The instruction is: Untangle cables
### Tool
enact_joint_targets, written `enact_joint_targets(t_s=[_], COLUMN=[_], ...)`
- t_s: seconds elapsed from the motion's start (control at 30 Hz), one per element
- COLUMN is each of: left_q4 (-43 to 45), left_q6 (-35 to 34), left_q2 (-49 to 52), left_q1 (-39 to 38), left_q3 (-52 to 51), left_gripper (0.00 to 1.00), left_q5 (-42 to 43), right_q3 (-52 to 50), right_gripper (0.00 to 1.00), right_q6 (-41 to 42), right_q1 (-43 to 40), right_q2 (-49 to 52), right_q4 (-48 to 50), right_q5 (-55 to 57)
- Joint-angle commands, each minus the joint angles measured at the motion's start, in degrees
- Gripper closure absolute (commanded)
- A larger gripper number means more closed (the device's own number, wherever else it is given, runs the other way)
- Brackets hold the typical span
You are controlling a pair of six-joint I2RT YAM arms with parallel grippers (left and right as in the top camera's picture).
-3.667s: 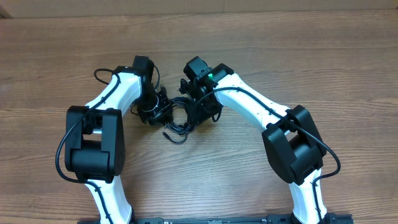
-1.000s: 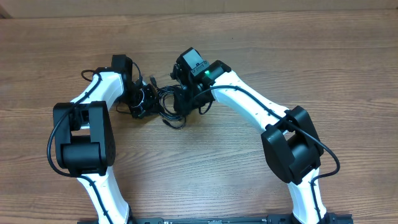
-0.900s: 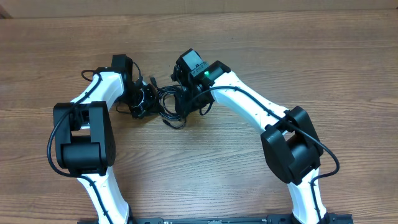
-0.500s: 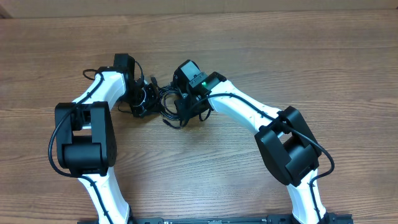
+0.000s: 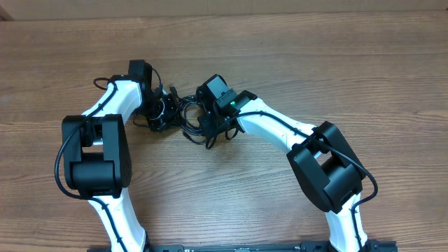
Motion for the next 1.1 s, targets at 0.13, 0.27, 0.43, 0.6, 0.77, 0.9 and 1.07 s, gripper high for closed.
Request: enact_joint_targets(t_s=[0.13,0.27,0.43,0.6,0.77,0.9,1.07], left_q4=[0.81,0.83,0.85,1.03,0.85,0.74,0.24], left_q6=[0.74,0.76,0.74,0.76,0.76,0.79,0.81], left_q2=[1.53,1.53,1.53,1.55,1.55,1.55,1.55], left_q1=[-0.52,-0.81,-1.51,-3.02,-5.29,-7.65,-8.13], left_q3=[-0.52,-0.52,-0.55,-0.63,-1.25,-2.19,-2.19], left_gripper=[0.28,0.25,0.30,0.65,0.69,0.86,0.91], left_q5=[-4.55,-4.61,-8.04,-10.95,-14.67,-17.90,-19.69], right_q3=[5.11,5.09,5.03,4.79,4.79,4.79,4.79], right_gripper=[0.96,0.96,0.96,0.96,0.96,0.96,0.96], right_q6=[2.29,7.50,11.96,14.82,16.81,16.81,16.76], right_q1=[-0.15,-0.15,-0.57,-2.62,-5.79,-8.22,-9.75], right_q2=[1.57,1.60,1.60,1.60,1.60,1.60,1.60], right_q4=[-4.15,-3.74,-3.28,-2.38,-1.90,-1.05,0.87], right_q5=[-7.58,-12.31,-16.72,-22.12,-28.35,-33.33,-38.14])
